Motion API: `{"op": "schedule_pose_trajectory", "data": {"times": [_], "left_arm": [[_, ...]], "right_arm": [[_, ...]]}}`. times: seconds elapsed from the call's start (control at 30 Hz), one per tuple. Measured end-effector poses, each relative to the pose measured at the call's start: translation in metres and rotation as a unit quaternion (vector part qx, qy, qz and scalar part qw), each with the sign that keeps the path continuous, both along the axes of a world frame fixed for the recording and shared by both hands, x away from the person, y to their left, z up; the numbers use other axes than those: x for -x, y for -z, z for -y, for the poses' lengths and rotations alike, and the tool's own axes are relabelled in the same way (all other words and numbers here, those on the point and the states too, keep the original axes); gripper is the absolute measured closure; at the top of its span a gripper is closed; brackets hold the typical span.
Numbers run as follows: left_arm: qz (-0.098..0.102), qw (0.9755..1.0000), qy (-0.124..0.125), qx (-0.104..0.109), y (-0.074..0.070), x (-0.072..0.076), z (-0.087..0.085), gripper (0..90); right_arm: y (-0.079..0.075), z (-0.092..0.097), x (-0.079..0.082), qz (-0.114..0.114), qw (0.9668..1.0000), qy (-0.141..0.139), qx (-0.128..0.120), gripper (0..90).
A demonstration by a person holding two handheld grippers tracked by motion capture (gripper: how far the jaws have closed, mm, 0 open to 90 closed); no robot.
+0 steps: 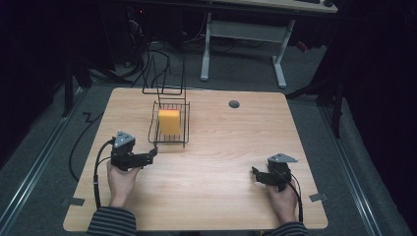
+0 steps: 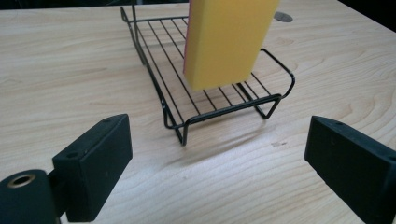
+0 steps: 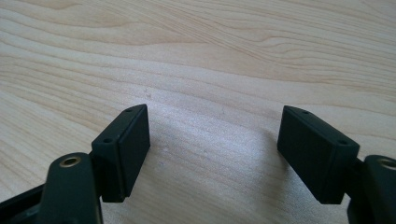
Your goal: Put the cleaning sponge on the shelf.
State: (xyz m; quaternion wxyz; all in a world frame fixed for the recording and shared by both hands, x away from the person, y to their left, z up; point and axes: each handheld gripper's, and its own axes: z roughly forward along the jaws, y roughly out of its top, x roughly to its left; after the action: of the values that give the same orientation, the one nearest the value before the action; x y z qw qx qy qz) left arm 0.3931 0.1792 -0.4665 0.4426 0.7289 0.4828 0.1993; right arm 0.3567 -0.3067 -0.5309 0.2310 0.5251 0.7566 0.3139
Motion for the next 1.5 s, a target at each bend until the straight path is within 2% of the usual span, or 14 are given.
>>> {"op": "schedule_pose_trajectory", "data": {"times": [0.2, 0.63, 0.8, 0.93, 1.27, 1.5], "left_arm": [[-0.005, 0.9999, -0.005, 0.008, 0.008, 0.005, -0.007, 9.2], [-0.02, 0.9996, -0.016, 0.007, 0.024, 0.011, -0.016, 10.5], [-0.027, 0.9994, -0.022, -0.002, 0.032, 0.012, -0.018, 11.1], [-0.033, 0.9991, -0.025, -0.001, 0.038, 0.012, -0.02, 11.5], [-0.05, 0.9982, -0.03, -0.012, 0.05, 0.012, -0.021, 12.1], [-0.057, 0.997, -0.038, -0.038, 0.057, 0.01, -0.021, 12.3]], "right_arm": [[0.0, 0.0, 0.0, 0.0, 1.0, 0.0, 0.0, 25.6], [0.0, 0.0, 0.0, 0.0, 1.0, 0.0, 0.0, 25.6], [0.0, 0.0, 0.0, 0.0, 1.0, 0.0, 0.0, 25.6], [0.0, 0.0, 0.0, 0.0, 1.0, 0.0, 0.0, 25.6], [0.0, 0.0, 0.0, 0.0, 1.0, 0.0, 0.0, 25.6], [0.0, 0.0, 0.0, 0.0, 1.0, 0.0, 0.0, 25.6]]}}
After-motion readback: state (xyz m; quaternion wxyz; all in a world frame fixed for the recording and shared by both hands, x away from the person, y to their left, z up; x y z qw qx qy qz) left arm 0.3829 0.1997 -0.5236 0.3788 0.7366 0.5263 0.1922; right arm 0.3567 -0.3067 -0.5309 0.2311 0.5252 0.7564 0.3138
